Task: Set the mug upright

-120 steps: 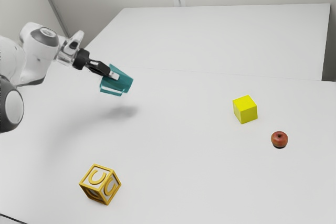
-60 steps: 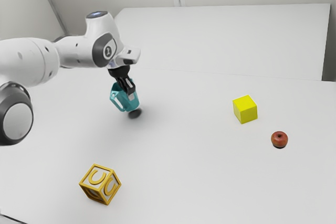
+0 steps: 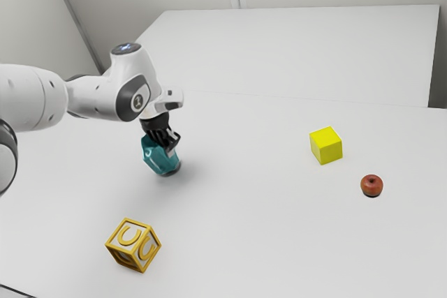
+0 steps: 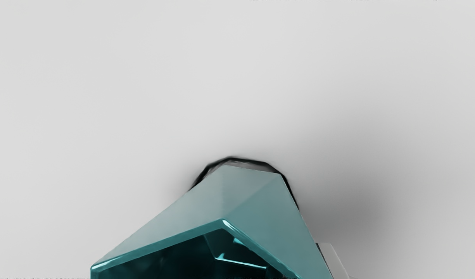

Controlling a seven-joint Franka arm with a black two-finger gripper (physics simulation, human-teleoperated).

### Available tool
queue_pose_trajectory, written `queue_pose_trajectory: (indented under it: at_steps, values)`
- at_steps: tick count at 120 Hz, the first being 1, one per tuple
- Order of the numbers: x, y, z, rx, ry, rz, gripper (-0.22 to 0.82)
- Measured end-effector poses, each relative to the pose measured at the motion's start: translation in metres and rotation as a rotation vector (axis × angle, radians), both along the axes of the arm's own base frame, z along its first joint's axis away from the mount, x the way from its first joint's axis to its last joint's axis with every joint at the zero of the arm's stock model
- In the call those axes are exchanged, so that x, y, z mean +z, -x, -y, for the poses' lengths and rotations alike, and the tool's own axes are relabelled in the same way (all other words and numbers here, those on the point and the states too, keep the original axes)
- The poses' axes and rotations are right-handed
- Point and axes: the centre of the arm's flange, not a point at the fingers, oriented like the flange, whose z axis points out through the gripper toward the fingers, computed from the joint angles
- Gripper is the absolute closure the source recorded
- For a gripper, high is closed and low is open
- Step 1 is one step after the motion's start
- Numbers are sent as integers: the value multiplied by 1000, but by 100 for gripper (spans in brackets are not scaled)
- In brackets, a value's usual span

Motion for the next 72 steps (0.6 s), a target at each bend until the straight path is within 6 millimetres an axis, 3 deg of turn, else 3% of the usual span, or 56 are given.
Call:
queue_pose_trajectory:
  at_steps: [22,36,44,48,54,65,72]
  values:
    - [1,-1,1,71,6,12,35]
    - [5,-2,1,106,9,22,21]
    - [21,-6,4,116,16,52,16]
    - [41,-11,4,122,21,76,14]
    - [86,-25,6,128,26,121,11]
    - [190,-42,9,137,36,194,8]
    - [248,-37,13,140,49,218,6]
